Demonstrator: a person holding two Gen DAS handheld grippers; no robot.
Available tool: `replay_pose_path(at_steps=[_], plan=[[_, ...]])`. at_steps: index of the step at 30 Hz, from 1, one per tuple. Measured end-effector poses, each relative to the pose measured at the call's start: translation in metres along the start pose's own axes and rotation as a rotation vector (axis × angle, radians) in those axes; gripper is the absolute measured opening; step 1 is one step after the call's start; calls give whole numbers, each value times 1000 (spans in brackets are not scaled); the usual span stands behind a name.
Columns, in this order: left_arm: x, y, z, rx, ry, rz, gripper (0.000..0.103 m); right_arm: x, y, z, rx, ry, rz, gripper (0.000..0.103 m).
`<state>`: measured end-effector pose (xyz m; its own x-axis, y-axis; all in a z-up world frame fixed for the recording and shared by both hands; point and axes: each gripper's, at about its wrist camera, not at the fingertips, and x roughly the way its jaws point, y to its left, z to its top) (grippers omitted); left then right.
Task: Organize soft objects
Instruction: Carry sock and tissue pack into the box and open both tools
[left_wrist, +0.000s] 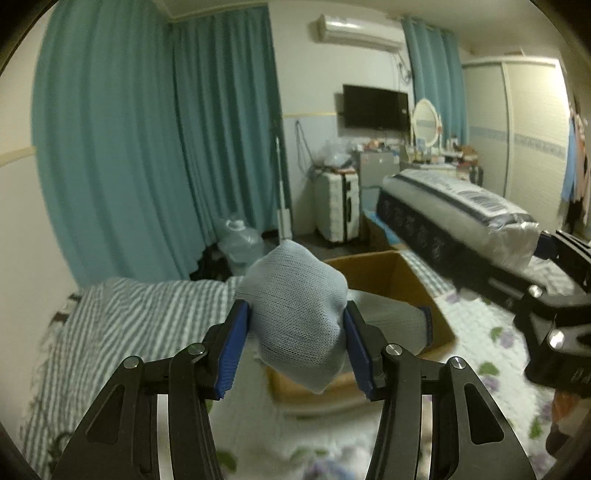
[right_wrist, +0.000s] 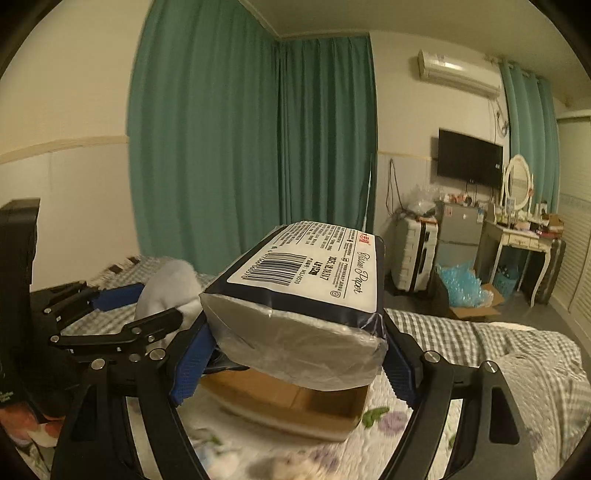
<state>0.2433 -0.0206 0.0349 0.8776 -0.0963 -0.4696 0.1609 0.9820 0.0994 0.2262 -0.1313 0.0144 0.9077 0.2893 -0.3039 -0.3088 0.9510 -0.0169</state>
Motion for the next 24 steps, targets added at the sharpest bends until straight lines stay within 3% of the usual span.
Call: replay_pose_path(at_steps=[3,8,11,13,14,15,21,24], plan=[[51,-6,-6,-1,56,-5,50,49,-20,-12,15,52,5,81],[100,-16,-17,26,101,3,50,103,-47,-36,20,112,7,82],[108,-19,-19,23,94,-6,55,118,-58,-44,28,123,8,88],[108,-17,-17,4,91,-16,67,118,-63,-45,44,113,13,97],[105,-16,-16,-4,84,-8,81,114,-66,-44,49,100,5,98],[102,-15,-14,-10,77,0,88,110,-68,-43,54,93,-2,99],[47,-7,11,-19,15,22,88,54,-67,-14,46,44,-33,101],[-11,0,26,-36,-54,10,88,13,-56,7,33,26,-38,102]])
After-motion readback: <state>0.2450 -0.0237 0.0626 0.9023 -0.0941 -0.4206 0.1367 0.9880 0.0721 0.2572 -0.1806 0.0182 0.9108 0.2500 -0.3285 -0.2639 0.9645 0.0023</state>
